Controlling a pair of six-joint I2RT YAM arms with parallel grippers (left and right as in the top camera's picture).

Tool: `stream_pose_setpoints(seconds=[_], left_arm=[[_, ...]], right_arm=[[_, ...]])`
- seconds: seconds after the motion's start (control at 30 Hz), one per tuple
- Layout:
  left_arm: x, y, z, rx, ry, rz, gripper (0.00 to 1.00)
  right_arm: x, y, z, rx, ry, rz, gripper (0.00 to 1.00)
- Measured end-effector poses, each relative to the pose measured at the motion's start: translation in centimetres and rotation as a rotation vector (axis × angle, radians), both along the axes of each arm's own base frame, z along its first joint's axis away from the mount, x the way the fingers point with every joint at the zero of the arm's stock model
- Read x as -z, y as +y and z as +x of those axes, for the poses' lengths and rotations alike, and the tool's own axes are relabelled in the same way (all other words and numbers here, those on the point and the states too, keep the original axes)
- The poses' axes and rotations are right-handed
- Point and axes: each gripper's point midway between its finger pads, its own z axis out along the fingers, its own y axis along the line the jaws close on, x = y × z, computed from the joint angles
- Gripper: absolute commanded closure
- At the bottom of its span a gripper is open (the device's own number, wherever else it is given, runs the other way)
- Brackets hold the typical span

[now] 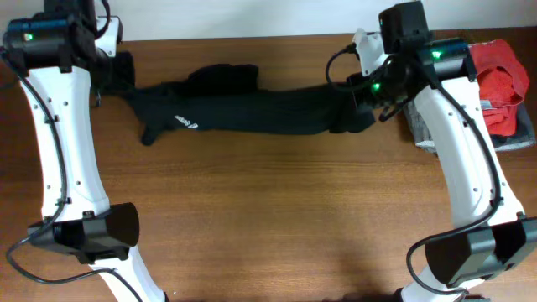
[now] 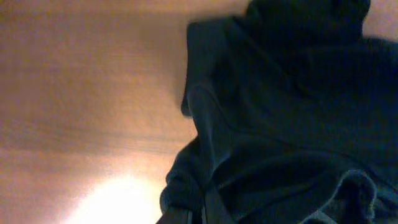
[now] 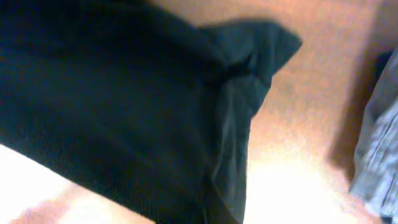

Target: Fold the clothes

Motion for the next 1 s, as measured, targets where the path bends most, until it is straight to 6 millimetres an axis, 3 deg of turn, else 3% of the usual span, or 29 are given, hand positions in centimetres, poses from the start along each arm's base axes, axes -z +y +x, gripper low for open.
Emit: stream_pose_setpoints(seconds=[0.3,0.57,0.67,0.77,1.0], left_arm=[[0.7,-0.3,-1.8,-0.022,0.059,-0.027,0.99],[3.0,0.4,-7.1,-0.132,0.193,-0.001,0.99],[3.8,0.5,-8.5,-0.172,0.2,0.005,0.99],[4.8,0.4,-9.2,-0.195,0.178,-0.005,0.99],[9.3,-0.2,-11.1,-0.209,0.249,-0.031,0.99]], right_arm=[[0.9,-0.5,-3.1,0.021,0.131,-0.014,0.96],[-2.3,-1.9,-6.3,0.09,0.065,-0.034,0.96],[-2.4,-2.5,-7.9,0.131,0.01,-0.026,0.96],[-0.5,-2.9,-9.8,0.177,0.007,-0.012,0.96],[8.0,-3.3,-13.2,0.236,0.185,-0.025,0.96]])
